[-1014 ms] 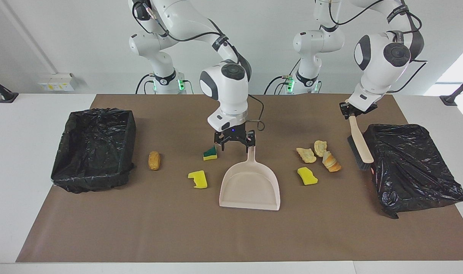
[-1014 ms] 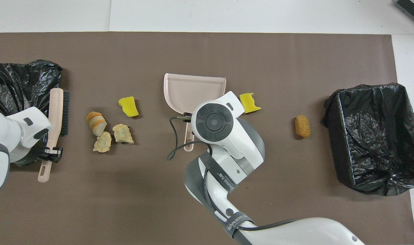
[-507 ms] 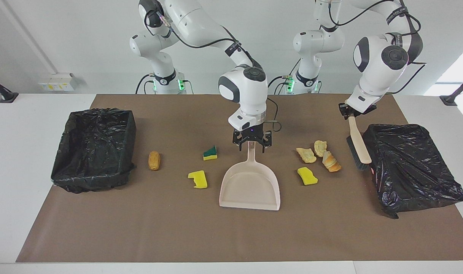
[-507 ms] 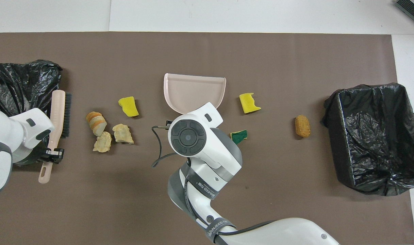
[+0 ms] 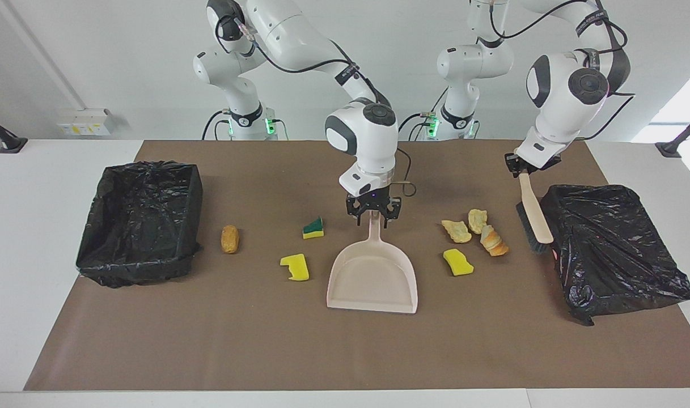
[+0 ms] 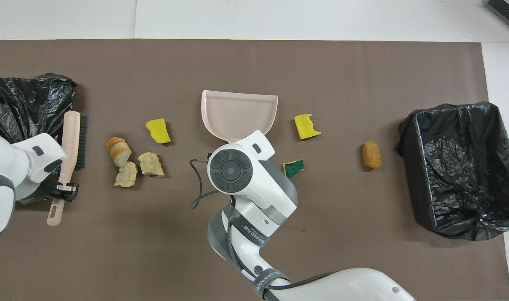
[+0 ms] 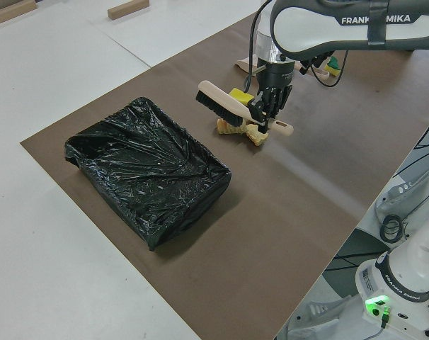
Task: Sweep and dump trash in bin
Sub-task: 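Grasp the dustpan with the right gripper and drag it toward the bread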
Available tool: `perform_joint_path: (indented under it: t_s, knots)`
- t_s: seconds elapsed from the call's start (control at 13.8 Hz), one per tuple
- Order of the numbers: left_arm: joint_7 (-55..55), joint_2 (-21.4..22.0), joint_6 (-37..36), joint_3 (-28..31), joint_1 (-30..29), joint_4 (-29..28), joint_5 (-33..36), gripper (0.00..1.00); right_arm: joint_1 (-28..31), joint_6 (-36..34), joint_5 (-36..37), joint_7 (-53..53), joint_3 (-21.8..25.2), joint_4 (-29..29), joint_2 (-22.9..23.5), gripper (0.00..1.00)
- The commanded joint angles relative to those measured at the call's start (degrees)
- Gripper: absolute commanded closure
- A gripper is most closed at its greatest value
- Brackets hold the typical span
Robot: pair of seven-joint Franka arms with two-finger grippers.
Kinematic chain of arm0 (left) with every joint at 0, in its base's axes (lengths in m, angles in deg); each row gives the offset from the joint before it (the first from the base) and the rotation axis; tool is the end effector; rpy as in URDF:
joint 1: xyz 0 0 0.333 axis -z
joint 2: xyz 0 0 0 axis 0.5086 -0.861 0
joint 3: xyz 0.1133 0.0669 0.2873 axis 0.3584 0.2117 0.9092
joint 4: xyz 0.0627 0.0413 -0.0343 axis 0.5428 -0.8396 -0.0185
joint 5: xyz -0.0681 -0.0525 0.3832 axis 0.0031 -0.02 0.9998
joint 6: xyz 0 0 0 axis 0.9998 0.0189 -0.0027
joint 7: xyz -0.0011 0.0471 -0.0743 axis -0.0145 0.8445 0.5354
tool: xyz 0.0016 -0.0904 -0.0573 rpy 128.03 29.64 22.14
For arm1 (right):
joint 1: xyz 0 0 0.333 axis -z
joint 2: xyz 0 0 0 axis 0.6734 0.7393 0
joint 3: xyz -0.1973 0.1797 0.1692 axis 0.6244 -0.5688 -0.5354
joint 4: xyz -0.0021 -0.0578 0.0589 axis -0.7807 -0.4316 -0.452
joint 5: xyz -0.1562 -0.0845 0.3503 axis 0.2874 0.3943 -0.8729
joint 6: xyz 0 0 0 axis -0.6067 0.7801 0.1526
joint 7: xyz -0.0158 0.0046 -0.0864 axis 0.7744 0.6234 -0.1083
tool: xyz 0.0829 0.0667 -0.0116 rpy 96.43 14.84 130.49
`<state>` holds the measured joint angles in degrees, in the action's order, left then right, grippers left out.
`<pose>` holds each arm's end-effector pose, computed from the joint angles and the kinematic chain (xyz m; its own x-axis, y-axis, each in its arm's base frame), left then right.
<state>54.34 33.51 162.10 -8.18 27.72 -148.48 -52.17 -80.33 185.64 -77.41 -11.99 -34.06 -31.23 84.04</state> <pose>0.4818 -0.0159 0.4519 0.9782 -0.0676 -0.1962 -0.0906 -0.9897 -0.1108 0.5296 0.4317 0.3468 0.9722 -0.1673 0.1636 -0.1643 -0.9859 -0.0318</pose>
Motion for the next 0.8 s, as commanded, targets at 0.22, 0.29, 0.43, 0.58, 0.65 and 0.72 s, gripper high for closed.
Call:
perform_joint_path:
  t_s: [0.22,0.29,0.43,0.58,0.65,0.72]
  knots:
    - [-0.79,0.49,-0.58,-0.69,-1.02,-0.32,0.99,1.00,-1.20,-3.78,1.60,-2.75,-0.06,-0.09,-1.98,1.00]
    - [-0.79,0.49,-0.58,-0.60,-1.02,-0.32,0.99,1.00,-1.11,-3.77,1.33,-3.62,-0.06,-0.09,-2.76,1.00]
    - [-0.45,0.41,-0.06,-0.60,-1.02,-0.32,0.91,1.00,-0.32,-4.04,0.46,-12.02,-0.32,-0.09,-4.61,1.00]
    - [2.35,0.23,1.17,-0.60,-1.54,-0.23,0.82,1.00,2.21,-5.61,-1.03,-22.21,-0.32,-0.62,-7.33,1.00]
    - [4.02,0.06,2.14,-0.69,-2.59,-0.23,0.82,1.00,3.10,-7.80,-2.35,-28.18,-0.32,-0.62,-8.30,1.00]
    - [5.69,-1.34,3.01,-0.60,-2.86,-0.15,0.47,1.00,3.46,-9.73,-3.84,-35.72,-0.32,-0.71,-9.44,1.00]
